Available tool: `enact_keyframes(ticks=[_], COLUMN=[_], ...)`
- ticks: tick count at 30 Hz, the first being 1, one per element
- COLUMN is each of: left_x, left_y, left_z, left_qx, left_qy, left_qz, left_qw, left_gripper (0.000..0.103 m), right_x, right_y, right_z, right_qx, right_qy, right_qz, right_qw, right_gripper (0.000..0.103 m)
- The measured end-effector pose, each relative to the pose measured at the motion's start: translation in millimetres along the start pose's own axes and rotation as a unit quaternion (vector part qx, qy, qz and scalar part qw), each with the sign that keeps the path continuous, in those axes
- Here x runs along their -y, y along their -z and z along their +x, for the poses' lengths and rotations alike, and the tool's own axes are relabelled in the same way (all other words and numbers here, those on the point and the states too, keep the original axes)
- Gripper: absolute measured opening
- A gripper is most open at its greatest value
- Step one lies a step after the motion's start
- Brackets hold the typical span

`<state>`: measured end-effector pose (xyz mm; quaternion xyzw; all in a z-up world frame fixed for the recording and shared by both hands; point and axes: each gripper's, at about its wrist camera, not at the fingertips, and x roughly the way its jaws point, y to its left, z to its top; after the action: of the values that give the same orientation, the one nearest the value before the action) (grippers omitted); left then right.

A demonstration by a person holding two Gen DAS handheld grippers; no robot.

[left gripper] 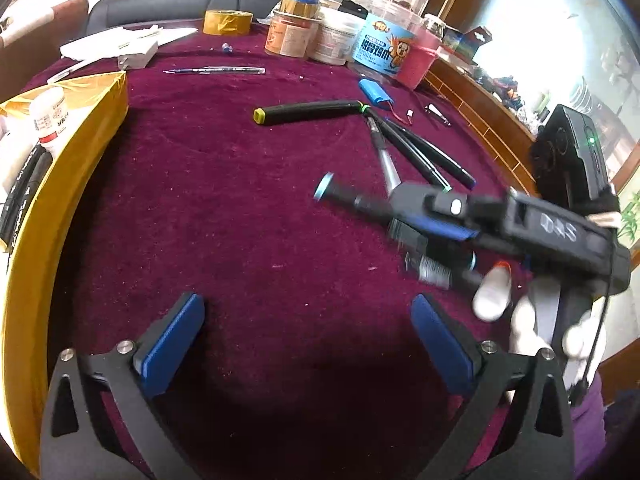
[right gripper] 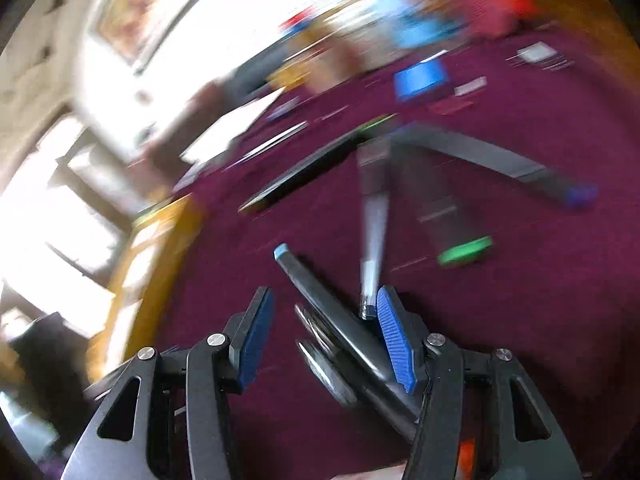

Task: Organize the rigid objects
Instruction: 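Move both open tools back over the pile of pens, then grasp the clear ballpoint pen with left tool while right grasps a teal-capped pen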

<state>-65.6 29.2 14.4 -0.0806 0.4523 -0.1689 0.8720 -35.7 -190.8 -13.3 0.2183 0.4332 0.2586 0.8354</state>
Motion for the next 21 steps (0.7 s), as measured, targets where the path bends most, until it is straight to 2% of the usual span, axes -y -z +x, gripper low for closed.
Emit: enact_keyframes(ticks=[1,4,6,14,21], left_x=[-1,-3,-4,-6,-6], left_y=[0,0,0,0,0], left_z=[-1,-2,-2,-3,-4], left_qx=[0.001,0.004,0.006,0.009,0.008], left_qy=[0.003,0.011,0.013,0.022,0.018], left_qz=[-0.002,-0.008,-0.010,-0.015,-0.013], left_qw=[1.0000,0.9999,0.9998,0.9996,0.9997], left_gripper=[0.103,0.103,0.103,0.103,0.103], right_x=[-8,-25,-25,10,35], right_y=[4,11,12,1,-8], right_z=[7,8,6,-25,-40], right_qx=[-0.018,-0.007,-0.001,0.070,0.099], right_qy=[-0.030,0.001,0.002,0.027,0.068], right_qz=[-0.006,-0.045,-0.042,0.040,0.086], right_qw=[0.999,0.999,0.999,0.996,0.989], right_gripper=[0.049,0.049,0.049,0.049,0.049])
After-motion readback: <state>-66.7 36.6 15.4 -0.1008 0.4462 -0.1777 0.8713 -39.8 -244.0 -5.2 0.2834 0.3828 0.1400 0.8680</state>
